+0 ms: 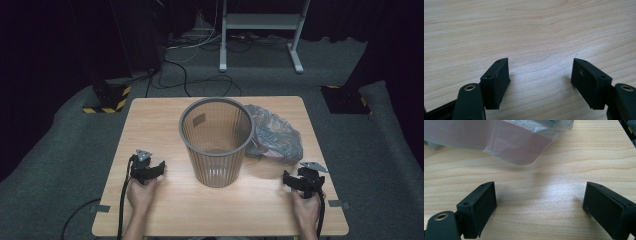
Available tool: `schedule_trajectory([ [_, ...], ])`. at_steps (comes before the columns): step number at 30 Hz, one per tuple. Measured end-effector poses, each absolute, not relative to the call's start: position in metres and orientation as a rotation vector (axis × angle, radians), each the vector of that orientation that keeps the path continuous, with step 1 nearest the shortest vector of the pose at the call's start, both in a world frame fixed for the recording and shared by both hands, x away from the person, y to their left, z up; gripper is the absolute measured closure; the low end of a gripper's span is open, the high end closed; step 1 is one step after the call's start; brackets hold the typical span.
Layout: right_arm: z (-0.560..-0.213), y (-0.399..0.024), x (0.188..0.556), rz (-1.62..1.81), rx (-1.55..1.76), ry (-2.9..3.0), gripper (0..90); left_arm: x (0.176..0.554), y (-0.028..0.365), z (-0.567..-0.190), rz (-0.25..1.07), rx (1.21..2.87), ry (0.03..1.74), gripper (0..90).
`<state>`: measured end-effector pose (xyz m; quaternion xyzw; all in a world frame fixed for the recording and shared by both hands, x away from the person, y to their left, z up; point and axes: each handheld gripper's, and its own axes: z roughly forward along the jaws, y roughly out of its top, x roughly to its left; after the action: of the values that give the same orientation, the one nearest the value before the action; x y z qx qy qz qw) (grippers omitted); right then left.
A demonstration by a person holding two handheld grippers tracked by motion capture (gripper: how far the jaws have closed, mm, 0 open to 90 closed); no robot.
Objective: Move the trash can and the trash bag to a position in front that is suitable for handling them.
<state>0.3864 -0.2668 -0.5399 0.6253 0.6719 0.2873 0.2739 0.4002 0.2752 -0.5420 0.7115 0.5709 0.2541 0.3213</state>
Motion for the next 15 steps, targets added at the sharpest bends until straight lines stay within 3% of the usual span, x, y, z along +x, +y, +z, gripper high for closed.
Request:
schedule_trajectory([
  [15, -0.5398, -0.2699, 0.3852, 0.788, 1.656, 1.841, 11.7, 0.4002, 0.2753, -0.5420, 0.667, 1.867, 1.500, 30.9],
])
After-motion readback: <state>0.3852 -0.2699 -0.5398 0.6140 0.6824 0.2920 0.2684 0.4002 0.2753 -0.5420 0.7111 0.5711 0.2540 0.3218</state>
